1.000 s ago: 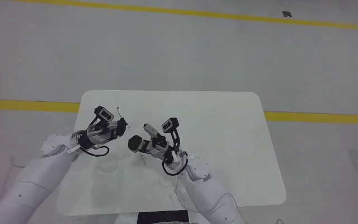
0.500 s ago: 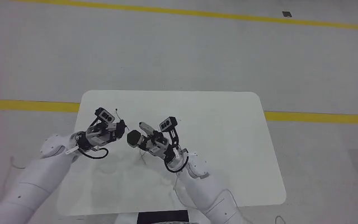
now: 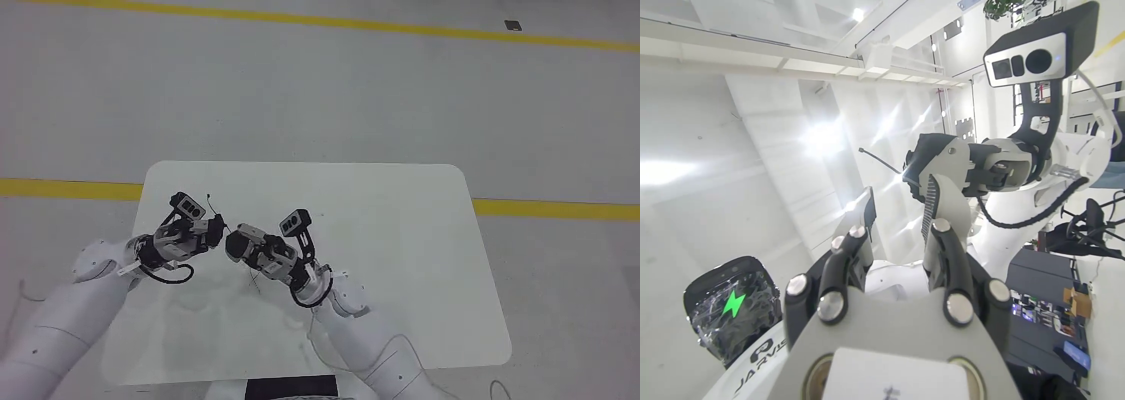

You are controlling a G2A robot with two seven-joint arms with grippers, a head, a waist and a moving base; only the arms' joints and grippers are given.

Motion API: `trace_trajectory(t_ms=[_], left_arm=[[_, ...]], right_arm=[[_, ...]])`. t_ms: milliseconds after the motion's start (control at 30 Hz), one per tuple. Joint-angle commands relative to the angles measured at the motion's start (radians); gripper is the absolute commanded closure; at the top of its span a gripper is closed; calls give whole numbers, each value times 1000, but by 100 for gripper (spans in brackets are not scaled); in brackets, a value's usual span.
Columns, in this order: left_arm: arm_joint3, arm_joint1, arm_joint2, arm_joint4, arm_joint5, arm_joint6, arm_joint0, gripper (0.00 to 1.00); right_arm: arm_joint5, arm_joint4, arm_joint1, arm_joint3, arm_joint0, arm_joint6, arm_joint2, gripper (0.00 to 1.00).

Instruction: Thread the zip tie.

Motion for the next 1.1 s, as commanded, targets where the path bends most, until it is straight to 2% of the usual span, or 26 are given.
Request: trace_trajectory(t_ms=[0, 333, 700, 967, 1067], left_arm=[[0, 0, 0, 0, 0, 0, 0, 100], [0, 0, 0, 0, 0, 0, 0, 100], [0, 0, 0, 0, 0, 0, 0, 100], [0, 0, 0, 0, 0, 0, 0, 100], [0, 0, 0, 0, 0, 0, 0, 100]], right_arm=[[-1, 2, -1, 4, 3, -1, -3, 80], [-6, 13, -4, 24, 19, -3, -23, 82], [-14, 11, -7, 37, 28, -25, -35, 92], [-15, 8, -8, 39, 32, -34, -39, 92], [-15, 7, -9, 38, 32, -36, -38, 89]])
